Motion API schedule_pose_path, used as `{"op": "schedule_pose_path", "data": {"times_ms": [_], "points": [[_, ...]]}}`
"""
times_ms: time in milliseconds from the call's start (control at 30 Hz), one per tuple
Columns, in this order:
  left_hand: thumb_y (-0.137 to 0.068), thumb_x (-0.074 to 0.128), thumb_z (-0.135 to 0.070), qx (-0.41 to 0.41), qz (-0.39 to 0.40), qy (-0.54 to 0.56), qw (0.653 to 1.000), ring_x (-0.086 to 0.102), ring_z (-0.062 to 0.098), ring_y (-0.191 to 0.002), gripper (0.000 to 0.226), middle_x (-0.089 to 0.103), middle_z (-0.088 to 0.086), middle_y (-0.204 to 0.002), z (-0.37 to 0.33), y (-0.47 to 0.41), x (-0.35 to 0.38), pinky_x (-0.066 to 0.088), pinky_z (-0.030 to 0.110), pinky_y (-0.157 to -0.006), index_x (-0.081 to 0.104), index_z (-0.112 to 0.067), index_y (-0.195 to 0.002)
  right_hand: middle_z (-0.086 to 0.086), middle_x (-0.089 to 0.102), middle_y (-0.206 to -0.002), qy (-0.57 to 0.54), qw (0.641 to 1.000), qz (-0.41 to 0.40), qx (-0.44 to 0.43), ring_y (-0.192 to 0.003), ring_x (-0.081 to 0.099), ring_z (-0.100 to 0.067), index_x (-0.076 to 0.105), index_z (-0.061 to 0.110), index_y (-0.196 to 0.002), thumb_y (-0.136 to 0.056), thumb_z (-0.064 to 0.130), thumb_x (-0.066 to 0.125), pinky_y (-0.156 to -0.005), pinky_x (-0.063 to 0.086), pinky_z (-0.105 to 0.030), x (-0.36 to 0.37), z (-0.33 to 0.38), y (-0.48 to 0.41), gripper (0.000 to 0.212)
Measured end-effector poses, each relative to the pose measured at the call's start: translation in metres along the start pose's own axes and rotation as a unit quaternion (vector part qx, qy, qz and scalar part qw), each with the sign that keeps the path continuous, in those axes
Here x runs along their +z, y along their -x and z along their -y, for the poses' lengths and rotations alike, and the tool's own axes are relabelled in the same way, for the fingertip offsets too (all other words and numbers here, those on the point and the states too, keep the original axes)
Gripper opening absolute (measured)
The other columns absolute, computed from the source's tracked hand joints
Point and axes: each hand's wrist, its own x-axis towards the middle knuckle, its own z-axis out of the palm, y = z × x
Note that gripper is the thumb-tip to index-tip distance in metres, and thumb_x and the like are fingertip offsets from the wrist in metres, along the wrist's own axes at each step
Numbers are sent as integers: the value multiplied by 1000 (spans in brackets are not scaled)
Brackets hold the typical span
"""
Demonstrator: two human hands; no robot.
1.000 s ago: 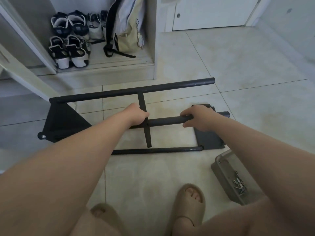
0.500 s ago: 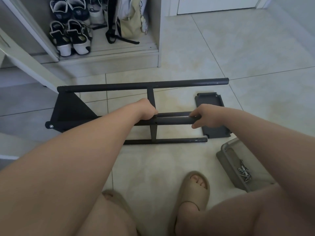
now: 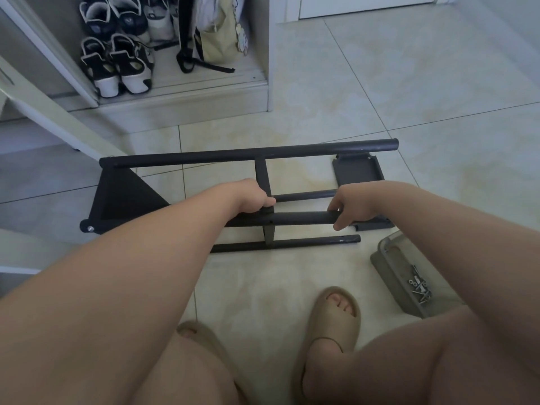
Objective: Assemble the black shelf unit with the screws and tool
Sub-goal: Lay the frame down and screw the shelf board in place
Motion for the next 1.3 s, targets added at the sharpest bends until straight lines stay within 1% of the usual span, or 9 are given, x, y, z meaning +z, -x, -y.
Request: {"op": "schedule_pose_path", "data": {"times_ms": [67,233,400,533,733,967,1067,1200,1300], "points": [[-100,58,-35,4,2,8,1000,62,34,-120,46,65,18,-127,-1,0,2,48,45,-106,61,1,-127,-3,74,-99,14,1000,17,5,-97,67,-22,73,17,-113,-94,36,68,-80,48,-32,1,1,2,28],[-104,52,-31,-12,70,69,995,64,25,-117,36,69,8,-122,3,1,4,43,46,-110,60,-6,-128,-3,75,-94,24,999,33,8,-84,65,-18,74,15,-110,-93,35,69,-76,47,-30,5,0,6,26],[-104,53,-31,0,62,77,995,63,27,-118,34,70,10,-120,6,-3,6,42,46,-111,63,-6,-125,-6,73,-92,2,1000,8,3,-84,65,-21,72,13,-110,-94,32,70,-73,47,-30,10,-2,7,25],[-104,54,-29,7,68,100,993,64,25,-117,33,70,9,-120,9,-6,4,43,44,-111,62,-7,-126,2,63,-87,-2,999,-34,-6,-89,63,-24,69,19,-114,-94,28,70,-75,47,-32,12,-2,8,23],[-103,54,-31,23,65,106,992,64,27,-117,33,70,10,-120,10,-15,1,44,45,-110,62,-7,-125,-3,63,-95,-12,995,-95,-8,-90,61,-26,69,17,-116,-95,21,67,-75,47,-33,17,-4,8,21],[-103,54,-32,26,95,81,992,68,21,-110,30,73,5,-113,12,-16,6,51,40,-102,61,-11,-123,2,61,-92,1,998,-55,12,-92,61,-24,68,19,-127,-92,24,72,-83,50,-34,16,-1,7,35],[-102,56,-33,34,99,95,990,68,18,-103,29,73,3,-109,12,-14,3,52,33,-86,63,-11,-120,7,58,-87,31,998,-45,17,-91,57,-23,66,18,-130,-91,29,74,-79,44,-34,4,-4,10,41],[-102,57,-31,19,128,98,987,67,20,-112,29,73,5,-116,15,-10,7,51,37,-99,63,-10,-122,6,59,-96,77,997,3,15,-97,59,-22,67,18,-129,-91,33,72,-86,49,-36,14,5,13,41],[-102,57,-31,14,137,85,987,67,20,-112,30,72,4,-117,17,-6,11,48,40,-105,62,-11,-123,-1,66,-109,76,997,12,23,-102,62,-25,68,17,-127,-90,32,73,-82,48,-34,24,9,12,40]]}}
